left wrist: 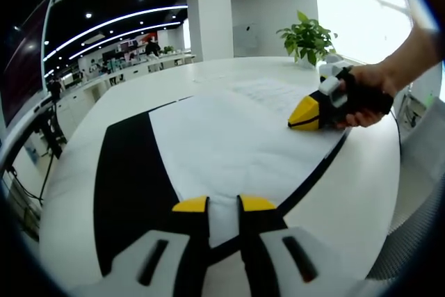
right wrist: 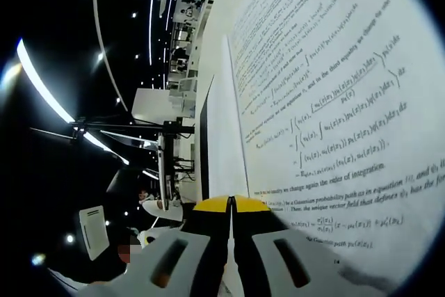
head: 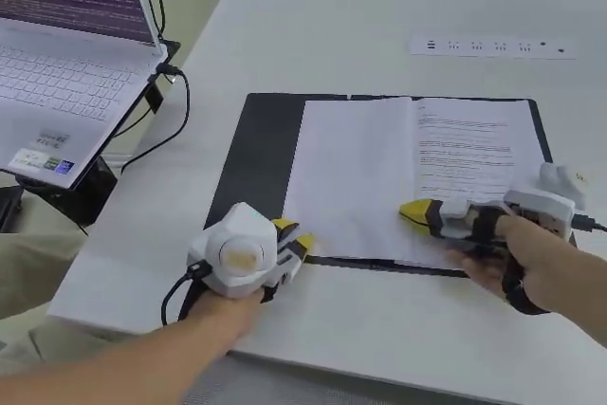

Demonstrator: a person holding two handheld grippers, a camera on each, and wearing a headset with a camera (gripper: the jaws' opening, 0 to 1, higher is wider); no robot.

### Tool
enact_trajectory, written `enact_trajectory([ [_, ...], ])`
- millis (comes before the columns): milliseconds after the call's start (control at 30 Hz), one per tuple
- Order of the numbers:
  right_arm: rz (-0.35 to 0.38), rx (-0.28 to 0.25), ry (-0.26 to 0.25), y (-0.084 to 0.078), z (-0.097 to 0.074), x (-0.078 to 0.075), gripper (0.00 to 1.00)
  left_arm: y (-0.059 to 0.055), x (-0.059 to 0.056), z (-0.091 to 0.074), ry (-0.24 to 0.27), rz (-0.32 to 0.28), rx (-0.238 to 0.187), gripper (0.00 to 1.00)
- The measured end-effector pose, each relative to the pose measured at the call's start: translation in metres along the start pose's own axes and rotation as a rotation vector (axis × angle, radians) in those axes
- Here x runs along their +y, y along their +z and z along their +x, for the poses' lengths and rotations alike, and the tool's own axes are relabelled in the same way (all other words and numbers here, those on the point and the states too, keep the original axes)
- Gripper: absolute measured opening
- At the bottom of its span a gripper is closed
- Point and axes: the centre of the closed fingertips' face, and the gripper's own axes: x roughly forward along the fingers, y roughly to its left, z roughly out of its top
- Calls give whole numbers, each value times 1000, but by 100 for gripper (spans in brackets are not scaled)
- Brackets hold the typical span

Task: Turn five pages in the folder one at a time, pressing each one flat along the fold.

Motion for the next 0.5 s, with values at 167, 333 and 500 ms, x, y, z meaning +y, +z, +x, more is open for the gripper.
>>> enact_trajectory([
  [167, 0, 15, 2, -11, -5, -3, 0, 0, 0, 1, 0, 2, -1, 14],
  [333, 2, 28, 5, -22, -10, -3, 0, 0, 0, 1, 0, 1, -1, 14],
  [500, 13, 40, 10, -37, -17, -4, 0, -1, 0, 2, 0, 2, 3, 14],
])
